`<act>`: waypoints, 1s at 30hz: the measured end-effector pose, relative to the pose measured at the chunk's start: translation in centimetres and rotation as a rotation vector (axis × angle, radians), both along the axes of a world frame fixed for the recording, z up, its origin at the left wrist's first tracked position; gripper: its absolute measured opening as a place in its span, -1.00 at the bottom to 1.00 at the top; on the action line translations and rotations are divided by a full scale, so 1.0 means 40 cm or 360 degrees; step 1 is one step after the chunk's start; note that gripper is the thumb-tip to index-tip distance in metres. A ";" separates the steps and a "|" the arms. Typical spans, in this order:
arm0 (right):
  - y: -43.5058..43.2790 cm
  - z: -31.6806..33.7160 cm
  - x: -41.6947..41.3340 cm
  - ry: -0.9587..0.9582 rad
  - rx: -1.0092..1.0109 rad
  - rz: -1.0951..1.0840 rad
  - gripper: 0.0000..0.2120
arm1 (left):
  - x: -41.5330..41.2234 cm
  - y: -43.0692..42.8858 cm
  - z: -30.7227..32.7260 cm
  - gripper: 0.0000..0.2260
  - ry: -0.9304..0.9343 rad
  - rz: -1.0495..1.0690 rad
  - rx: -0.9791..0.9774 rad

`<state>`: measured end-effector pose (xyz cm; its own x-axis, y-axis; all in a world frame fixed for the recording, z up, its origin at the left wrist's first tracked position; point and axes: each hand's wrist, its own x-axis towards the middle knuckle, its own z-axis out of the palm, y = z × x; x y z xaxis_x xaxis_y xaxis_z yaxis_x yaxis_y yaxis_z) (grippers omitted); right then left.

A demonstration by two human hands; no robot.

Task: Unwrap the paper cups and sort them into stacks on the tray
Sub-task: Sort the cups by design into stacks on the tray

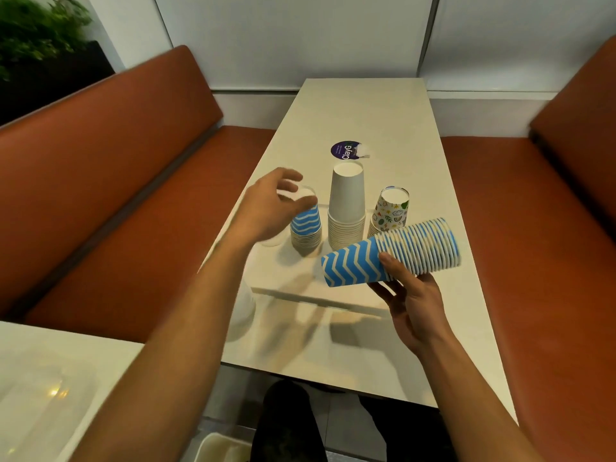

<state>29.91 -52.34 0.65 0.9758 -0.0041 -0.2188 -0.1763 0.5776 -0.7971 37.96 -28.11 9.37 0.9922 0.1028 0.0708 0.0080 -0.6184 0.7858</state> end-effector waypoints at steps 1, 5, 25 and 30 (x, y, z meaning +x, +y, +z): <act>0.006 0.003 -0.003 0.0003 0.0021 0.0015 -0.53 | -0.031 -0.011 -0.020 -0.60 0.0014 -0.0011 -0.0211; 0.035 0.021 -0.007 0.0088 0.0123 0.0020 -0.50 | -0.133 -0.064 -0.102 -0.55 0.0106 -0.0036 -0.0741; -0.089 0.036 0.027 0.0211 -0.0079 0.0430 -0.42 | -0.203 -0.032 -0.158 -0.48 0.0117 -0.0046 -0.1448; -0.082 0.035 0.026 0.0167 -0.0460 0.0672 -0.39 | -0.204 -0.047 -0.142 -0.50 0.0097 -0.0056 -0.1460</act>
<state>30.95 -55.63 2.03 0.8783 0.3105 -0.3635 -0.4338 0.1979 -0.8790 29.82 -30.00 3.67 0.9951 0.0628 -0.0760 0.0583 0.2463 0.9674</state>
